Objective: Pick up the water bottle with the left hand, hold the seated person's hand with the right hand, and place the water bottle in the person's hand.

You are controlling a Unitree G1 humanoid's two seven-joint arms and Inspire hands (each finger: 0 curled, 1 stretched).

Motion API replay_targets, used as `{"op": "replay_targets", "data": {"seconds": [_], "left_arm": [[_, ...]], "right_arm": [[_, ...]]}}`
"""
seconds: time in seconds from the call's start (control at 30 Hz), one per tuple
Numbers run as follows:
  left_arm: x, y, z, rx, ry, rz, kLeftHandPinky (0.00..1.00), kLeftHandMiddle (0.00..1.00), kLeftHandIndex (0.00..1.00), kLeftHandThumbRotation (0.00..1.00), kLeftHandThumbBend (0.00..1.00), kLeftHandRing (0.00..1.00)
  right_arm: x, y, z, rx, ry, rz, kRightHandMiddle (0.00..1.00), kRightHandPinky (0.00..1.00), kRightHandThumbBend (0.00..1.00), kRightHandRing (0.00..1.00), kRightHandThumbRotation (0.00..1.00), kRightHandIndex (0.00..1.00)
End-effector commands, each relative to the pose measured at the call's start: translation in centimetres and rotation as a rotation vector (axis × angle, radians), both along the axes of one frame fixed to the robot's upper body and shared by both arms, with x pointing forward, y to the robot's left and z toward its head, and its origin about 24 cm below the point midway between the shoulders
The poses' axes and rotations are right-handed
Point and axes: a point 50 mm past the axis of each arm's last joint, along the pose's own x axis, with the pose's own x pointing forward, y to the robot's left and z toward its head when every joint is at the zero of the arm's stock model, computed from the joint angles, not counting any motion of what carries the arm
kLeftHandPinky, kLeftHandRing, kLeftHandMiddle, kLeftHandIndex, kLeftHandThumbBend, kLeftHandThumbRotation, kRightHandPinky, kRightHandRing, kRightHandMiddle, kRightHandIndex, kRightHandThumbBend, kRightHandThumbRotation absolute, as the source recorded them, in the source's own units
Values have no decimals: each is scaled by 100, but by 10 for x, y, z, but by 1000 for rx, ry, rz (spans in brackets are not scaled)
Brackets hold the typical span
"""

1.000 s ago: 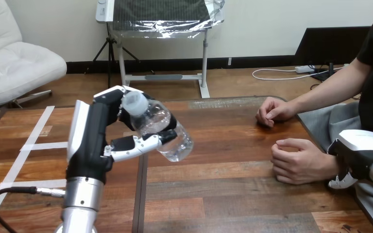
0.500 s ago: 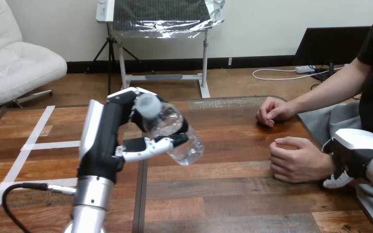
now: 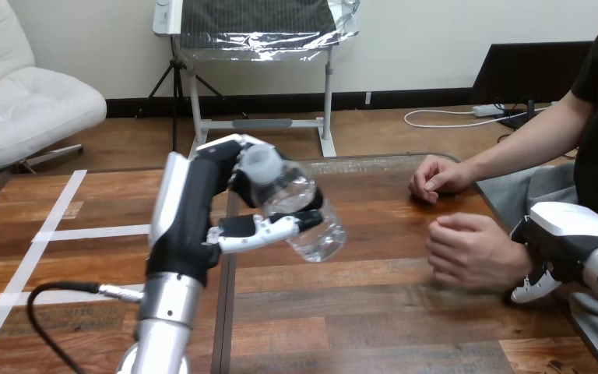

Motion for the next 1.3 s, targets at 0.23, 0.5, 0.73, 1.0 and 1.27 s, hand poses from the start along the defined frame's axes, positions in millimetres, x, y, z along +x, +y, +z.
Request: {"op": "replay_targets", "data": {"seconds": [0.23,0.5,0.73,1.0,1.27], "left_arm": [[15,-22,35,-47,-138,-58,33,41,47,0,63,36],[18,-30,36,-50,-136,-76,32,41,47,0,63,35],[19,-35,38,-51,-130,-91,32,40,47,0,63,35],[20,-41,39,-49,-122,-117,31,40,47,0,61,35],[21,-45,40,-37,-123,-124,31,40,47,0,61,35]], "right_arm": [[10,24,29,68,-126,133,37,21,74,29,0,38],[10,31,42,84,-178,183,34,20,75,26,0,36],[9,38,50,70,-197,209,32,18,74,24,0,35],[8,46,60,62,-207,230,32,17,73,24,0,36],[6,54,68,55,-213,255,32,17,74,24,0,37]]}}
